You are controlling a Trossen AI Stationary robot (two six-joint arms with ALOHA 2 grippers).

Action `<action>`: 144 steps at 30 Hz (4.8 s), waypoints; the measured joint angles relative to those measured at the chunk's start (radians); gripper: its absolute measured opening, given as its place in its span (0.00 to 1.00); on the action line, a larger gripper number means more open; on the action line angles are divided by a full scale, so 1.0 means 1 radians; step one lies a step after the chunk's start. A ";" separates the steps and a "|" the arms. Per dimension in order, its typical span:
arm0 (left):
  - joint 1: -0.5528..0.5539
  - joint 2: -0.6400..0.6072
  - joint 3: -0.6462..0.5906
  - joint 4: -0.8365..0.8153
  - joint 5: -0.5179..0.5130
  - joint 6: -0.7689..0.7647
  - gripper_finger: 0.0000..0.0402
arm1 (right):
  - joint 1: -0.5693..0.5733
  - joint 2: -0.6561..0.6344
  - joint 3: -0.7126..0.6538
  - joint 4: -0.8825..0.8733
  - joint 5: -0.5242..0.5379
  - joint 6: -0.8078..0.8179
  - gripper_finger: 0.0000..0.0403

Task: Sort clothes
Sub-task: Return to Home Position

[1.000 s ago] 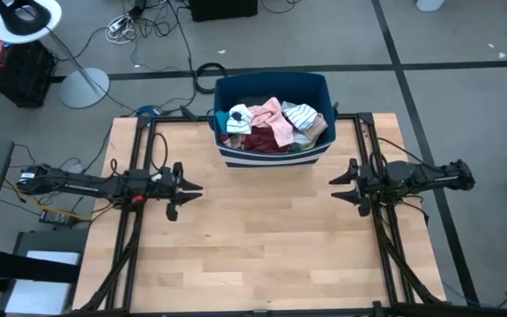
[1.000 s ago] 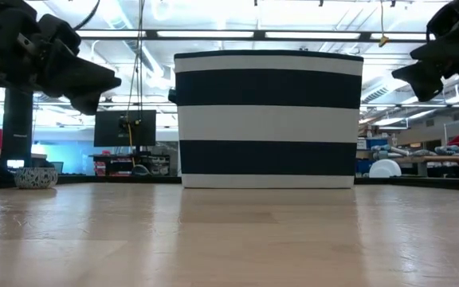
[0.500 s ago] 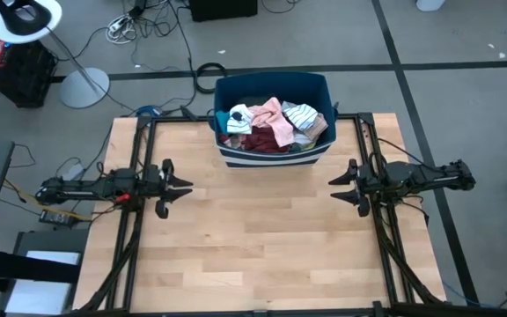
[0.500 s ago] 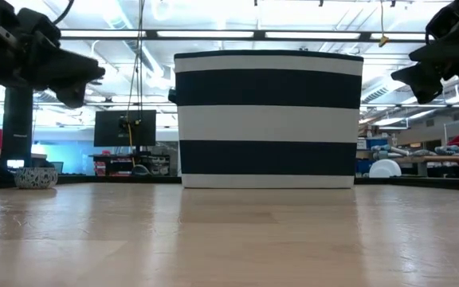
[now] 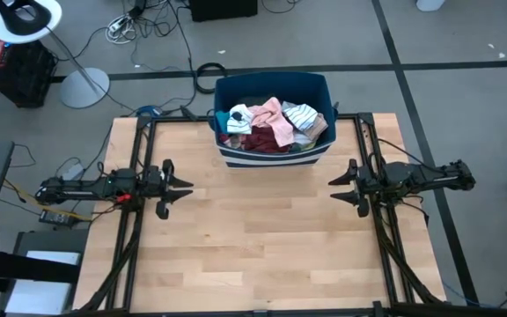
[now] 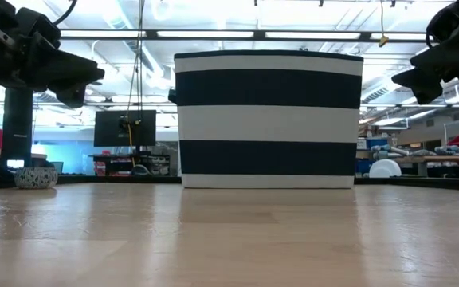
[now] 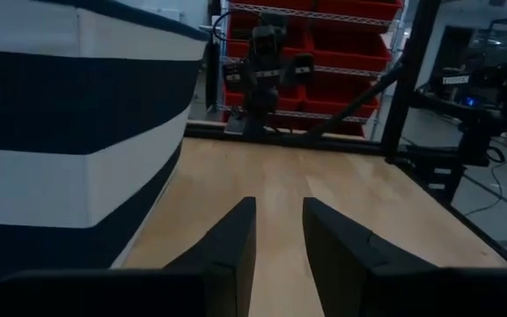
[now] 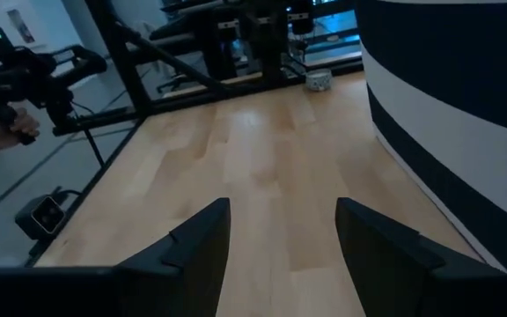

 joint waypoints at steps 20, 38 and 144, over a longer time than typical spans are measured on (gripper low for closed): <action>0.000 0.002 -0.004 0.168 0.003 0.002 0.25 | -0.002 0.028 -0.072 -0.031 0.088 -0.032 0.52; 0.000 0.002 -0.002 0.174 0.003 0.002 0.25 | -0.002 0.029 -0.072 -0.032 0.080 -0.083 0.52; 0.000 0.002 -0.001 0.174 0.004 0.002 0.25 | -0.001 0.029 -0.074 0.090 0.075 -0.079 0.52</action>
